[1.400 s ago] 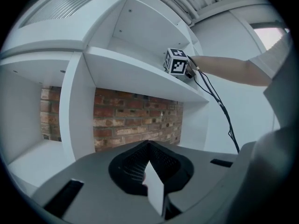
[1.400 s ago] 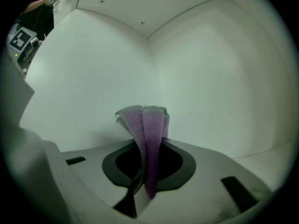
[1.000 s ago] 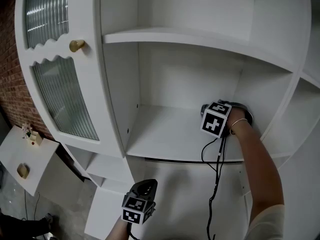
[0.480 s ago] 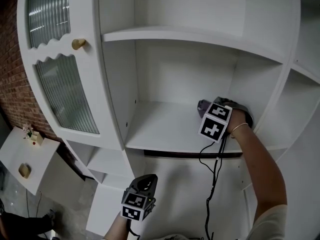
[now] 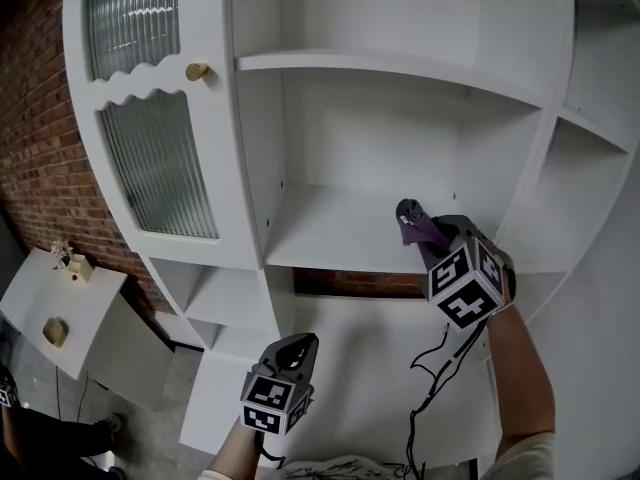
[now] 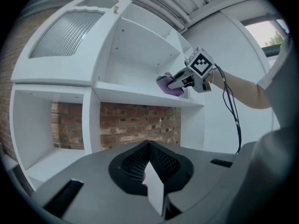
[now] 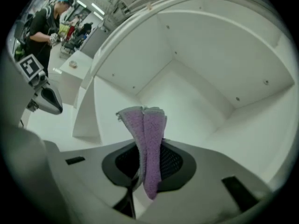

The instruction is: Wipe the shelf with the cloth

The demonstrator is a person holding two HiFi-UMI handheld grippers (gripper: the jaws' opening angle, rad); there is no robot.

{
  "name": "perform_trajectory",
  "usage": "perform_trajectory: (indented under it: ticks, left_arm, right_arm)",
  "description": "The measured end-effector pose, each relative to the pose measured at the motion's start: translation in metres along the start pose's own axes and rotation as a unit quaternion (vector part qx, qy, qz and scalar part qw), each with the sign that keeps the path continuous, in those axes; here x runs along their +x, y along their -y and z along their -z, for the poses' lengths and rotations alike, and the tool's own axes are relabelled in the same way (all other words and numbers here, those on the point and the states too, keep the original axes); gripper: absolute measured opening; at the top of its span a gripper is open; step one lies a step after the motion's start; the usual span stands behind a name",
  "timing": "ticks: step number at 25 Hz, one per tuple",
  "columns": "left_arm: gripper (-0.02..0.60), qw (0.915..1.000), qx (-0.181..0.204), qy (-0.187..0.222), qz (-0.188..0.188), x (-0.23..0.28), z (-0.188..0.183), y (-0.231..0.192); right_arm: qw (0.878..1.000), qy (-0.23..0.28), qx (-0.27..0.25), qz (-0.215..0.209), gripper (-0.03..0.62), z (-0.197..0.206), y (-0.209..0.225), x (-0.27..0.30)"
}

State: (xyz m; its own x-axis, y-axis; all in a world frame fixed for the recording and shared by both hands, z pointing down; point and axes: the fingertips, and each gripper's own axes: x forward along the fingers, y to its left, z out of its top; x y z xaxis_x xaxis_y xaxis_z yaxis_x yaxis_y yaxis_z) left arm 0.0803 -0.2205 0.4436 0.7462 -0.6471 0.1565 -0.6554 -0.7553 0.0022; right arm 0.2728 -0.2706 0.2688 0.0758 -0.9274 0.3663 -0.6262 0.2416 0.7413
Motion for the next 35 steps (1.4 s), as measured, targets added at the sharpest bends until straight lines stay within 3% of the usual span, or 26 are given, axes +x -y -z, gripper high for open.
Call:
perform_trajectory:
  ticks: [4,9,19,22,27,35]
  left_arm:
    - [0.014,0.9996,-0.002,0.027,-0.012,-0.017,-0.012,-0.001]
    - [0.014,0.9981,-0.006,0.061,-0.014,-0.038,-0.022,0.004]
    - [0.014,0.9992,-0.007,0.038,0.009,-0.054,0.002,0.031]
    - [0.014,0.9989,-0.012,0.042,0.017,-0.054,0.004,0.038]
    - [0.014,0.9978,-0.007,0.059,0.029,-0.054,0.000,0.052]
    - [0.014,0.9981,-0.009,0.054,0.030,-0.046,0.002,0.050]
  right_arm:
    - [0.993,0.095,0.067,-0.012,0.077,-0.014,-0.043,-0.037]
    - [0.970,0.168,0.175,-0.021,0.077,-0.007,-0.092,-0.076]
    - [0.925,0.192,0.329,-0.016,0.077,0.064,-0.174,-0.097]
    - [0.916,0.205,0.344,-0.010,0.075,0.071,-0.183,-0.101]
    - [0.920,0.211,0.330,0.011,0.071,0.085,-0.190,-0.099]
    - [0.917,0.205,0.342,-0.006,0.069,0.091,-0.193,-0.087]
